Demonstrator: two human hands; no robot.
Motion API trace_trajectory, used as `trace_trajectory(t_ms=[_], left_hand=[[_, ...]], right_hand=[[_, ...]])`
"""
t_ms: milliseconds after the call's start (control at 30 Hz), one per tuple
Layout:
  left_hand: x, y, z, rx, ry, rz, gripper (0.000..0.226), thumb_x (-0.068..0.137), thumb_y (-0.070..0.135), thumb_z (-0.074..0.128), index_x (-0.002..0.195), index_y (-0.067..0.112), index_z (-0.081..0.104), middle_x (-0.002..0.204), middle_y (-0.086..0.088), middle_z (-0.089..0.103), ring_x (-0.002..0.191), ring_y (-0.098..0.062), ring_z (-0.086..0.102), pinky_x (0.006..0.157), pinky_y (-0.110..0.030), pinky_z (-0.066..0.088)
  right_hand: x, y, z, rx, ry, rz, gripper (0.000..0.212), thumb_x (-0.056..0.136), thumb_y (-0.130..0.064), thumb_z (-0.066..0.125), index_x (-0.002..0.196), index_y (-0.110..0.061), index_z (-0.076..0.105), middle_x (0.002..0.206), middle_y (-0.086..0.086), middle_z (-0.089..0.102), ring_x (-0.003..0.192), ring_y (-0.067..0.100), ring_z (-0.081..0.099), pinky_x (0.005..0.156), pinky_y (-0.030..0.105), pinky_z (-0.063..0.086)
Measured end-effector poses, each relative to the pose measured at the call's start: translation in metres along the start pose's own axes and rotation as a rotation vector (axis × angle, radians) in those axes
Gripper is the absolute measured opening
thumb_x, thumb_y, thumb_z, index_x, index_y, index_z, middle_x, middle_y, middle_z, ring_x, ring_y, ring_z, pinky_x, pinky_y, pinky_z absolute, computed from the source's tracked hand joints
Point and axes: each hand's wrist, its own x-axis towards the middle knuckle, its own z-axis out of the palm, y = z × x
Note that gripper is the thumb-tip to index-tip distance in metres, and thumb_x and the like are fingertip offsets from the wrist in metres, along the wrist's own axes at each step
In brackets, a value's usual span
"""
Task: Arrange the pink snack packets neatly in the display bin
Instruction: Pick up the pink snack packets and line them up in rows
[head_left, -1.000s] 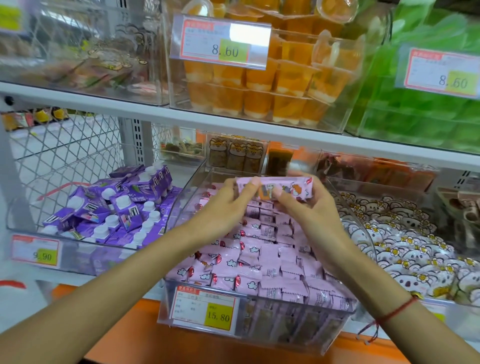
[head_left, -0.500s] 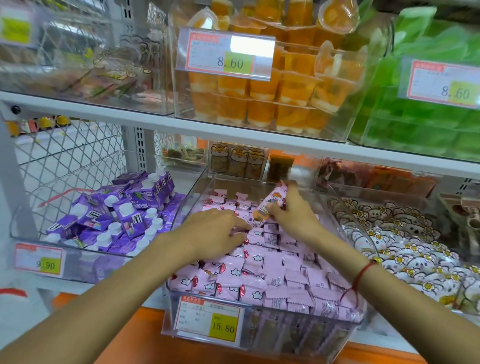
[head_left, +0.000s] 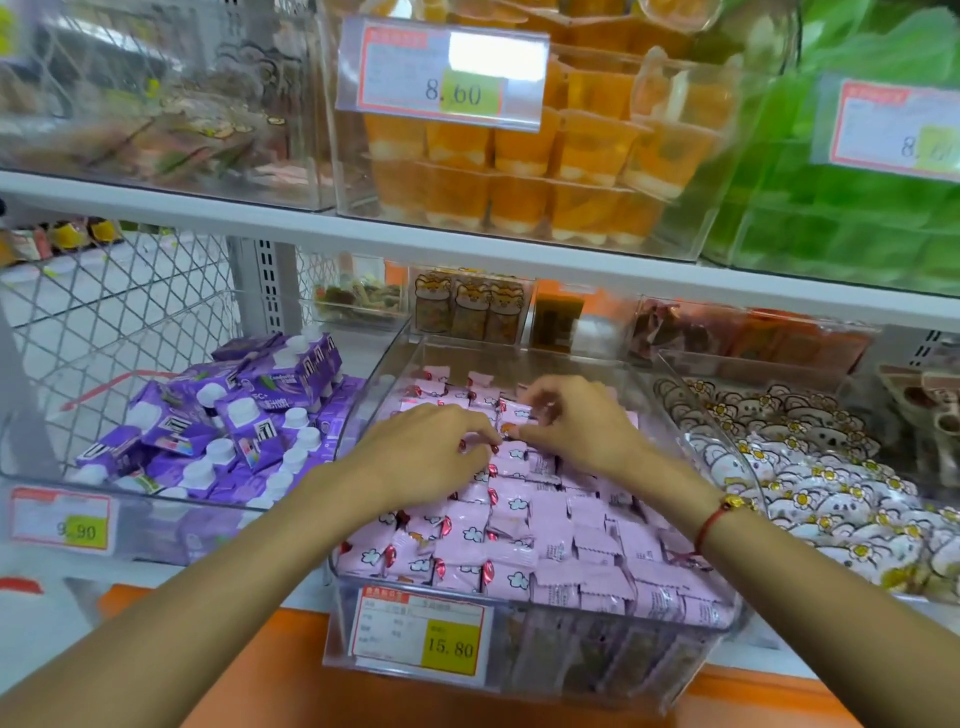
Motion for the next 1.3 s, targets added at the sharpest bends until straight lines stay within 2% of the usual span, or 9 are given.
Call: trace_trajectory(t_ms=[67, 167, 367, 500, 667, 867, 1033, 1233, 1300], left_hand=[[0.002, 0.0, -0.001, 0.01, 0.004, 0.004, 0.027, 0.095, 0.034, 0.046, 0.117, 0.041, 0.059, 0.104, 0.006, 0.063, 0.089, -0.016, 0.054, 0.064, -0.024, 0.036], [0.003, 0.0, -0.001, 0.024, 0.011, 0.012, 0.027, 0.094, 0.032, 0.048, 0.117, 0.04, 0.059, 0.114, 0.005, 0.063, 0.08, -0.01, 0.051, 0.059, -0.022, 0.036], [0.007, -0.001, 0.011, 0.03, 0.063, 0.077, 0.03, 0.099, 0.031, 0.041, 0.126, 0.03, 0.054, 0.123, 0.004, 0.059, 0.111, -0.023, 0.055, 0.083, -0.038, 0.048], [0.01, -0.006, 0.017, 0.155, -0.004, 0.094, 0.04, 0.102, 0.038, 0.029, 0.137, 0.032, 0.046, 0.141, 0.011, 0.047, 0.13, -0.017, 0.038, 0.103, -0.042, 0.037], [0.009, -0.006, 0.016, 0.205, -0.025, 0.111, 0.044, 0.1, 0.047, 0.027, 0.139, 0.033, 0.041, 0.145, 0.01, 0.042, 0.13, -0.016, 0.037, 0.105, -0.039, 0.033], [0.009, -0.005, 0.018, 0.238, -0.027, 0.078, 0.051, 0.099, 0.044, 0.026, 0.149, 0.03, 0.022, 0.148, 0.006, 0.035, 0.132, -0.017, 0.029, 0.102, -0.039, 0.03], [0.011, -0.002, 0.016, 0.241, -0.041, 0.065, 0.049, 0.099, 0.044, 0.027, 0.145, 0.03, 0.032, 0.146, 0.006, 0.035, 0.132, -0.016, 0.026, 0.104, -0.039, 0.025], [0.01, -0.001, 0.013, 0.268, -0.09, 0.055, 0.05, 0.099, 0.044, 0.025, 0.147, 0.028, 0.03, 0.148, 0.005, 0.031, 0.134, -0.016, 0.023, 0.105, -0.04, 0.023], [0.009, -0.001, 0.013, 0.269, -0.103, 0.053, 0.05, 0.1, 0.044, 0.024, 0.147, 0.029, 0.029, 0.149, 0.005, 0.031, 0.134, -0.016, 0.023, 0.106, -0.041, 0.023]], right_hand=[[-0.002, 0.003, 0.002, -0.101, -0.076, -0.058, 0.022, 0.09, -0.025, 0.062, 0.109, -0.017, 0.069, 0.113, 0.004, 0.062, 0.101, 0.019, 0.056, 0.082, 0.027, 0.043], [-0.004, 0.002, 0.001, -0.187, -0.233, -0.095, 0.035, 0.095, -0.011, 0.044, 0.124, -0.018, 0.062, 0.13, 0.009, 0.055, 0.122, 0.025, 0.047, 0.1, 0.03, 0.036], [0.009, 0.001, -0.015, -0.203, -0.448, -0.092, 0.04, 0.093, -0.008, 0.045, 0.13, -0.018, 0.057, 0.131, 0.008, 0.055, 0.119, 0.022, 0.049, 0.095, 0.025, 0.037], [0.023, 0.004, -0.017, -0.109, -0.228, -0.038, 0.026, 0.094, -0.02, 0.051, 0.116, -0.019, 0.064, 0.118, 0.002, 0.064, 0.106, 0.02, 0.059, 0.095, 0.038, 0.047], [0.031, 0.001, 0.001, -0.162, -0.296, -0.011, 0.016, 0.093, -0.025, 0.056, 0.091, -0.015, 0.068, 0.073, -0.001, 0.065, 0.065, 0.013, 0.06, 0.073, 0.033, 0.054], [0.042, -0.002, -0.002, -0.138, -0.313, 0.025, 0.012, 0.086, -0.02, 0.067, 0.09, -0.01, 0.072, 0.091, 0.006, 0.07, 0.076, 0.014, 0.059, 0.076, 0.032, 0.053], [0.04, 0.0, -0.006, 0.011, -0.306, 0.055, 0.01, 0.085, -0.018, 0.068, 0.088, -0.01, 0.072, 0.092, 0.007, 0.071, 0.073, 0.009, 0.058, 0.069, 0.022, 0.049], [0.033, -0.003, -0.001, 0.049, -0.145, -0.013, 0.003, 0.092, -0.017, 0.057, 0.091, -0.014, 0.059, 0.098, 0.005, 0.065, 0.09, 0.018, 0.059, 0.079, 0.03, 0.047], [0.028, -0.004, -0.001, 0.139, 0.004, -0.009, 0.005, 0.093, -0.015, 0.056, 0.094, -0.012, 0.059, 0.095, 0.004, 0.065, 0.09, 0.021, 0.06, 0.079, 0.03, 0.048]])
